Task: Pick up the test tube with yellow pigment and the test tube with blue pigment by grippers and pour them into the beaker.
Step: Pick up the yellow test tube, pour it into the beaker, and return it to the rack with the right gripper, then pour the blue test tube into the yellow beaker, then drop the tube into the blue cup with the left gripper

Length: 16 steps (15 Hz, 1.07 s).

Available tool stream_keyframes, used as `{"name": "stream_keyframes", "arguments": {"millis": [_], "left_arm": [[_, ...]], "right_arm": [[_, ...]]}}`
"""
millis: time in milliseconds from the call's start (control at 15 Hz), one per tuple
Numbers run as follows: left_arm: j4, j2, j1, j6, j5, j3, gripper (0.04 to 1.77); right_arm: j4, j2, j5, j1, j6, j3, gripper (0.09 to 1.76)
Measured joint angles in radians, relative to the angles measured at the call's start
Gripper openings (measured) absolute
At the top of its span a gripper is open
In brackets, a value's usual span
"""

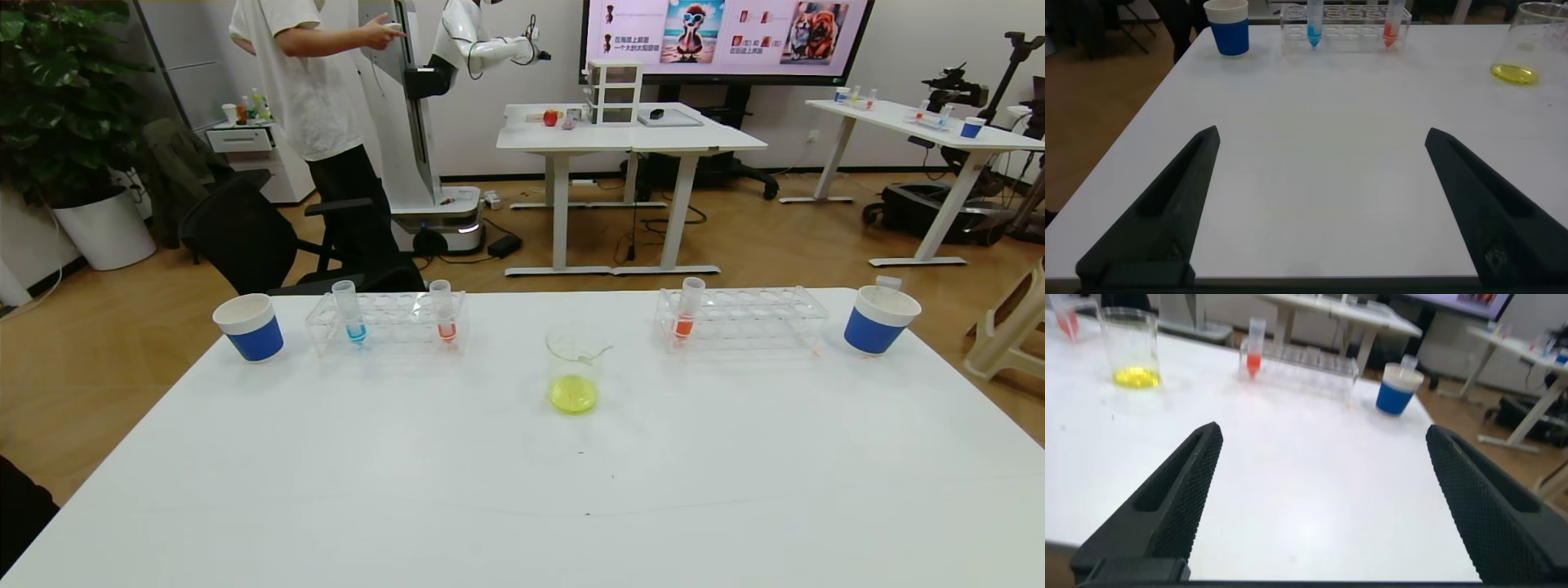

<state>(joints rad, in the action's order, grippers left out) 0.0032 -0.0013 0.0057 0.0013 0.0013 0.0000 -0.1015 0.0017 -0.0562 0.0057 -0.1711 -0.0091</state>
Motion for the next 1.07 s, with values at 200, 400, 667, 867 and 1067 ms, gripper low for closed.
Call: {"name": "stream_keyframes", "arguments": {"millis": [200, 400, 667, 867, 1067], "left_arm": [[0.000, 0.000, 0.000, 0.000, 0.000, 0.000, 1.75], [0.000, 0.000, 0.000, 0.000, 0.000, 0.000, 1.75], [0.000, 0.000, 0.000, 0.000, 0.000, 0.000, 1.75], [0.000, 0.000, 0.000, 0.000, 0.000, 0.000, 1.75], [0.000, 0.000, 0.000, 0.000, 0.000, 0.000, 1.75]], "right_arm": [[0.109, -0.002, 0.020, 0.000, 0.043, 0.006, 1.74], [0.110, -0.003, 0.023, 0.001, 0.077, 0.008, 1.74], [0.110, -0.003, 0.026, 0.001, 0.113, 0.009, 1.74], [0.109, -0.003, 0.026, 0.001, 0.114, 0.009, 1.74], [0.109, -0.003, 0.026, 0.001, 0.114, 0.009, 1.74]]}}
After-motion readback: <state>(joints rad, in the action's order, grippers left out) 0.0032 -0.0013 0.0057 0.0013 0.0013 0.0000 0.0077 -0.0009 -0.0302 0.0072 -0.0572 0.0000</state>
